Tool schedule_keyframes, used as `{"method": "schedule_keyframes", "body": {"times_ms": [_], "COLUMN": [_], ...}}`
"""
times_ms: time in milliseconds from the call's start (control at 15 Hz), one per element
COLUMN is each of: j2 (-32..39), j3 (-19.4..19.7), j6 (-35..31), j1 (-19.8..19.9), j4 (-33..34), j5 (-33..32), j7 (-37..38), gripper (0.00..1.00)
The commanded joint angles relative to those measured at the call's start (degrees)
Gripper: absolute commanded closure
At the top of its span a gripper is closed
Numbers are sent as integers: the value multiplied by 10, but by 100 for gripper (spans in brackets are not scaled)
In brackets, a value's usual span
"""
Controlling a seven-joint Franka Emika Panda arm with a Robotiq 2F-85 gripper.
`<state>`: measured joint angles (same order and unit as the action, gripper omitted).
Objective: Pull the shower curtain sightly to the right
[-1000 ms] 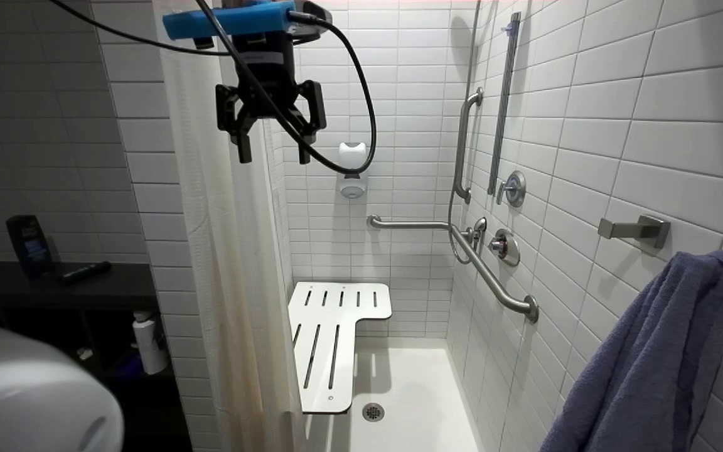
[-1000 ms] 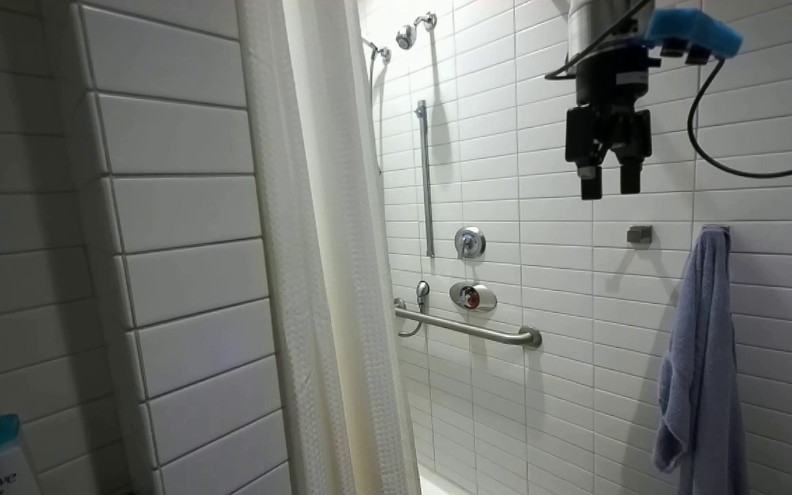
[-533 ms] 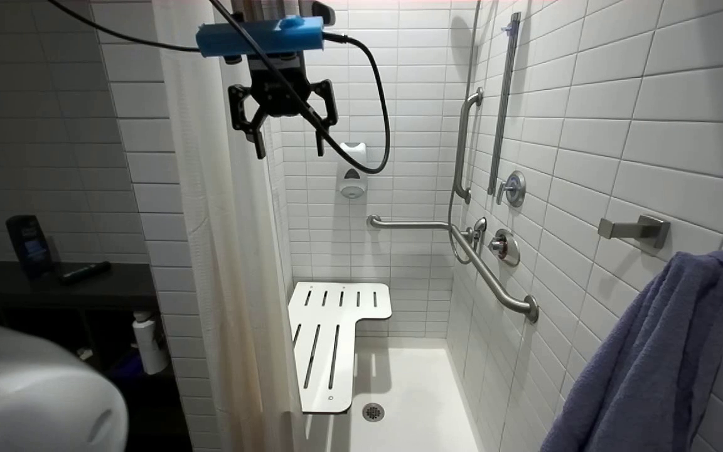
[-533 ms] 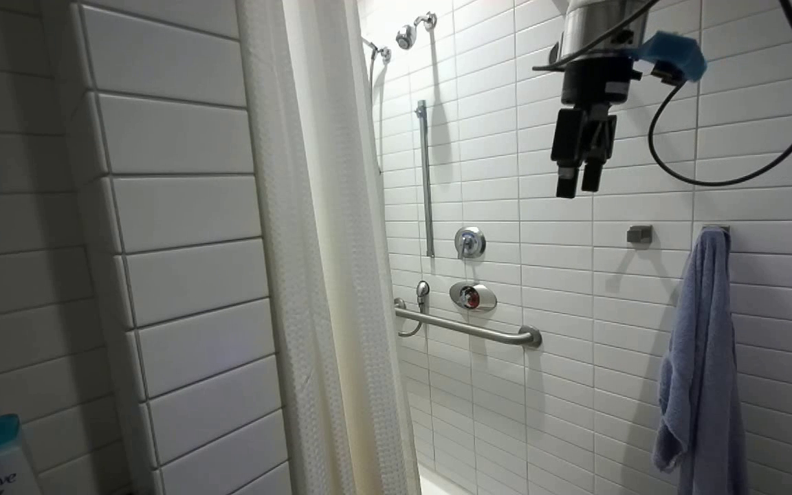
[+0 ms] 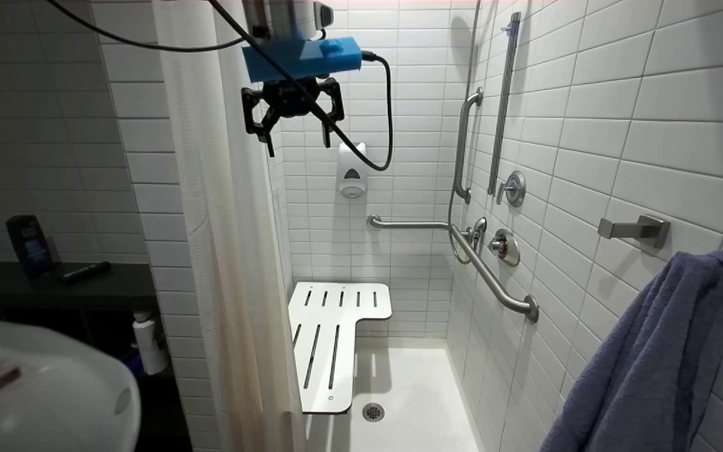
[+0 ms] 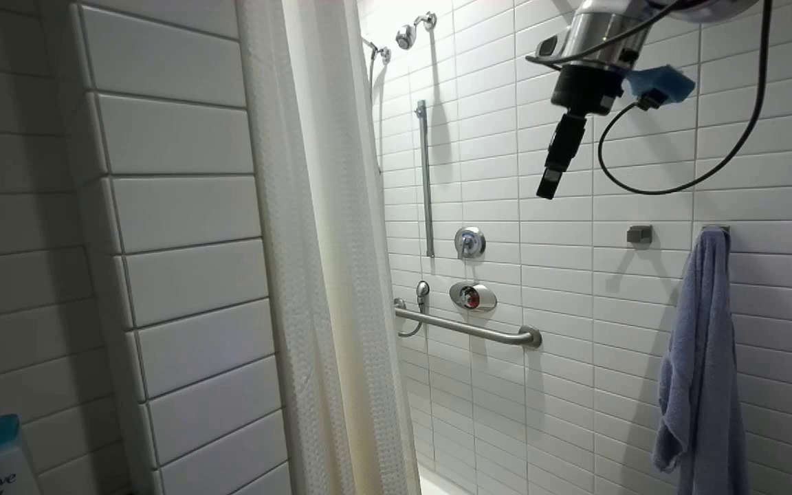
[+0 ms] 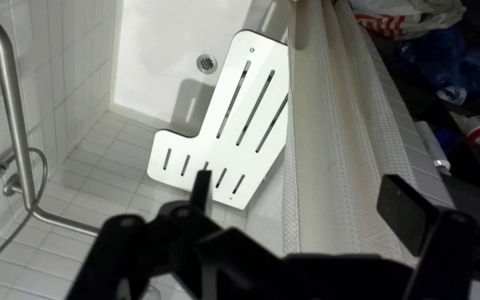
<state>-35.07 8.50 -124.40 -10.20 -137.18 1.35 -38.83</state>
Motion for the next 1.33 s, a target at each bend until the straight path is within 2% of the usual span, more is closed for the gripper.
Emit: {"method": "schedule_keyframes", "body": {"times_ms": [0,533,733,867,1000,1267], "j2": [-20,-36,-33,-31,-21,-21], "j3": [38,106,110,108,90,89], "j6": [-46,-54,-44,-41,-36,-34], "j1": [-42,-112,-107,-99,-77,-73], "j4": [-22,-30,-27,-27,-22,-23], "j5": [61,252,302,325,326,331], "j7": [-104,-370,-439,-470,-458,-465], "gripper": [0,0,0,0,0,0]}}
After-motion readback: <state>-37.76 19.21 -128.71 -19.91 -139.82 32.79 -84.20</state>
